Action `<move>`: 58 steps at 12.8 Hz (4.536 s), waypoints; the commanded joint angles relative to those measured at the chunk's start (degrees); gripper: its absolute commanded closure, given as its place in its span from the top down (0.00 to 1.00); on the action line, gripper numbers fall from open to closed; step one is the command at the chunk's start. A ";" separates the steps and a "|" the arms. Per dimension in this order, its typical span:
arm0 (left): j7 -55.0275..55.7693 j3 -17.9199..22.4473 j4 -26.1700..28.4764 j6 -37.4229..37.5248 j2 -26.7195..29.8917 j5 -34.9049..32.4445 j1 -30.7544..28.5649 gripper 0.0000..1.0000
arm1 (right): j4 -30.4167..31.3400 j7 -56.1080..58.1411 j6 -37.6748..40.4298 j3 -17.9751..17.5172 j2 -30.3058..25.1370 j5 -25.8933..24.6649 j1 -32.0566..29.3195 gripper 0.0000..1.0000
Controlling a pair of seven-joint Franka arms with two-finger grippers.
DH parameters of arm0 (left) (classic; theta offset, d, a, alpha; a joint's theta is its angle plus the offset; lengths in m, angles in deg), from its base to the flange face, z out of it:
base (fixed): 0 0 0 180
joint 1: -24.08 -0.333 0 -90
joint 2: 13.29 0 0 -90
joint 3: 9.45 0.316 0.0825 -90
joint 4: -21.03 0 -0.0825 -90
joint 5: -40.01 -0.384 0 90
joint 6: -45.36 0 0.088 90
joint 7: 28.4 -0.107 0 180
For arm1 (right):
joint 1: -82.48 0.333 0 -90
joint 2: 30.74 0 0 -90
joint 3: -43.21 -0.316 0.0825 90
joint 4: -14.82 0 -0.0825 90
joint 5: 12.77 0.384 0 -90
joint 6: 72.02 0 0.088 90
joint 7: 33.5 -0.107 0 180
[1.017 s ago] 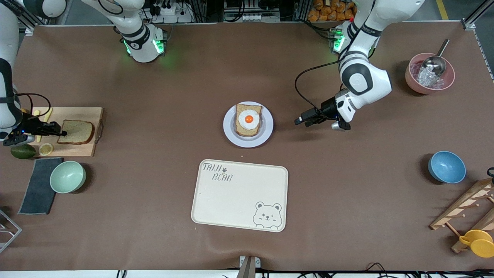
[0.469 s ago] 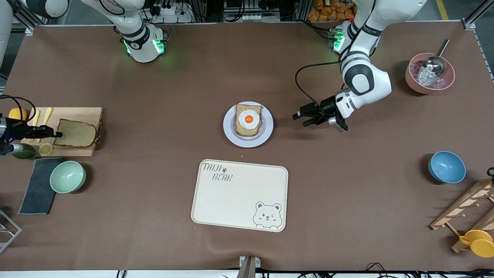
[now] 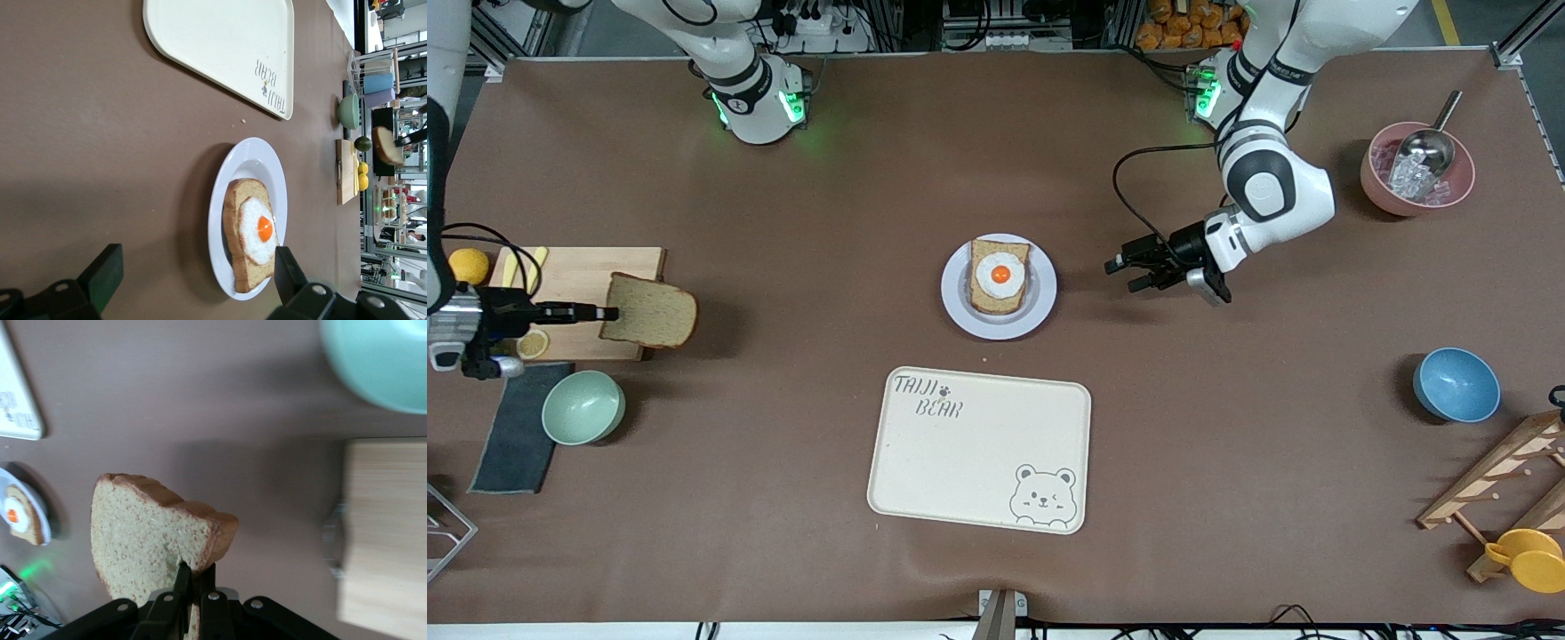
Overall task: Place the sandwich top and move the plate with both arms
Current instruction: 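Carry the bread slice over the egg toast with the right gripper, then lower the bread onto the toast while the left gripper grips the plate, then open and withdraw the right gripper while the left gripper holds the plate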
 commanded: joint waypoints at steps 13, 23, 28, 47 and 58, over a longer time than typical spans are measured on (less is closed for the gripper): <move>-1.64 -0.24 0.06 2.64 -1.13 -2.17 -2.65 1.00 | 6.11 -37.23 -30.58 -43.34 -2.81 -2.06 2.29 0.00; -0.85 -0.68 -0.55 2.55 -2.97 -1.12 -0.37 1.00 | 19.73 -37.33 -51.53 -44.06 -1.40 -6.28 15.47 0.00; -1.12 -0.59 -2.22 1.59 -5.34 7.49 4.47 1.00 | 20.27 -39.70 -54.79 -43.97 0.62 -6.28 19.16 0.00; -10.17 -0.59 -11.28 -3.07 -16.51 25.08 11.50 1.00 | 17.99 -45.85 -28.47 -43.01 -11.58 -9.68 -1.64 1.00; -24.06 -0.76 -10.67 -2.46 -19.24 34.65 12.47 0.00 | -8.28 -32.94 8.37 -13.04 -15.10 -16.56 5.46 1.00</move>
